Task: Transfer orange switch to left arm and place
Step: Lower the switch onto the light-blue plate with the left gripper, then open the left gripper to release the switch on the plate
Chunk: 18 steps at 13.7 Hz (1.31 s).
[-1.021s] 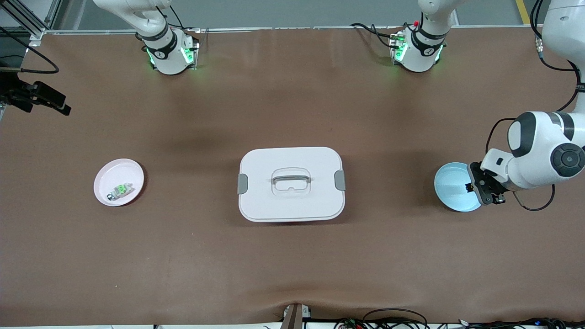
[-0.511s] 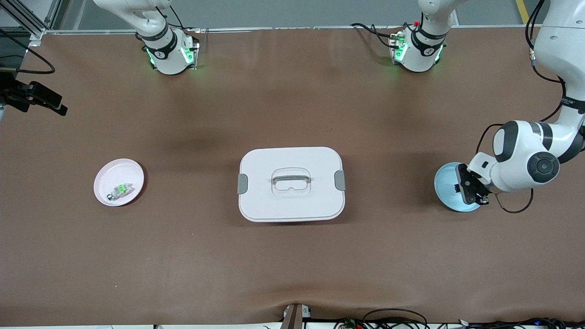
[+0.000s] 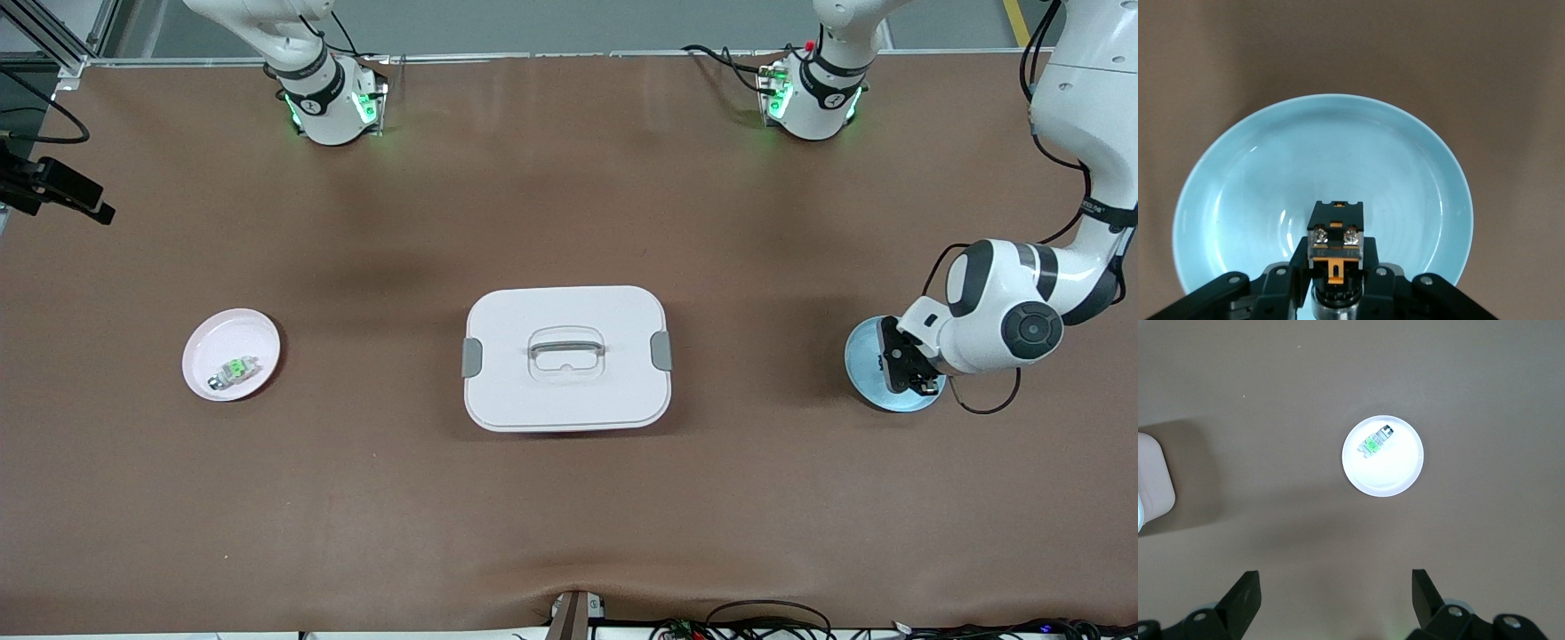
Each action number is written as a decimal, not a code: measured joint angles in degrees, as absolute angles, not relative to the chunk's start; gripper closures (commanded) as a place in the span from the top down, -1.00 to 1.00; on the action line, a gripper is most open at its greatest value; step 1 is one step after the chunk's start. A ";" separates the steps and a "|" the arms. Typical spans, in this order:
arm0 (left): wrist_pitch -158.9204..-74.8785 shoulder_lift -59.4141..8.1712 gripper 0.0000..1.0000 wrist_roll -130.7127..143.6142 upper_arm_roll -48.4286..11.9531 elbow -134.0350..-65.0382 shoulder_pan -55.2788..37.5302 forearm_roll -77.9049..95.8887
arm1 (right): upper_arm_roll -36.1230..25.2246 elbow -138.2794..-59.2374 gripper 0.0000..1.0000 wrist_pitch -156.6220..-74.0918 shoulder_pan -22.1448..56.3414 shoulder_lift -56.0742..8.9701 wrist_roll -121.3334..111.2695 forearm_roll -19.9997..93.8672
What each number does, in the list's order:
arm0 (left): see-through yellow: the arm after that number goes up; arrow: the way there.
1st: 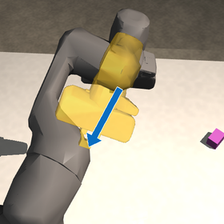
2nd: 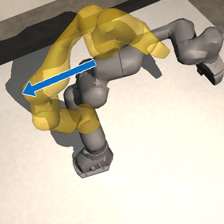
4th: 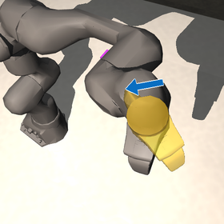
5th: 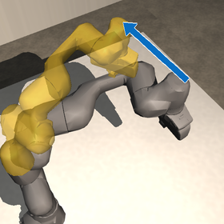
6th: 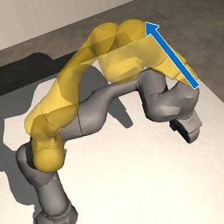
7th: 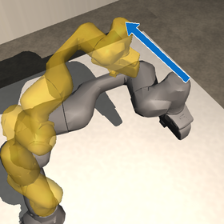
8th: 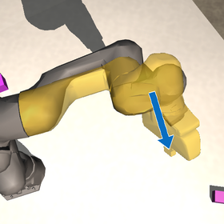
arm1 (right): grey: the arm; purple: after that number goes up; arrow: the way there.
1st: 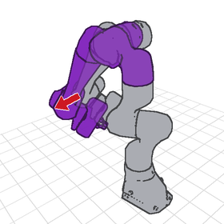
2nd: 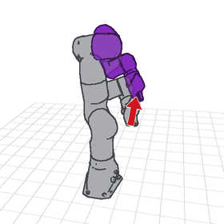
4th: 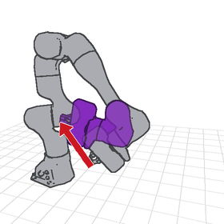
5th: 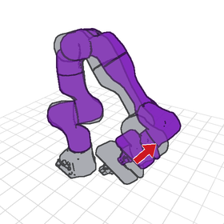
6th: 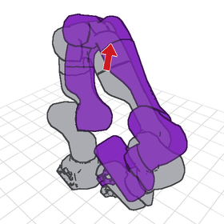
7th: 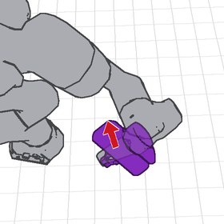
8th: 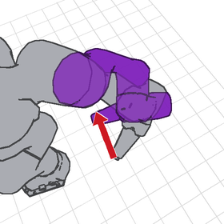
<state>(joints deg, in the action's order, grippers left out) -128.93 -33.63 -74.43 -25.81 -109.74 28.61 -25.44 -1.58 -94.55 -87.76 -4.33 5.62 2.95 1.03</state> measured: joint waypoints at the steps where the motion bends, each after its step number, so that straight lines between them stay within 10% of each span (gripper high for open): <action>1: -128.93 -33.79 0.99 -74.43 -25.81 -109.75 28.61 -25.50 | -1.36 -94.44 1.00 -87.75 -4.37 5.62 2.95 1.03; 18: -114.92 -25.22 1.00 -45.50 -29.71 -97.80 28.71 -18.20 | -1.14 -92.90 1.00 -87.74 -4.88 5.61 -0.18 1.01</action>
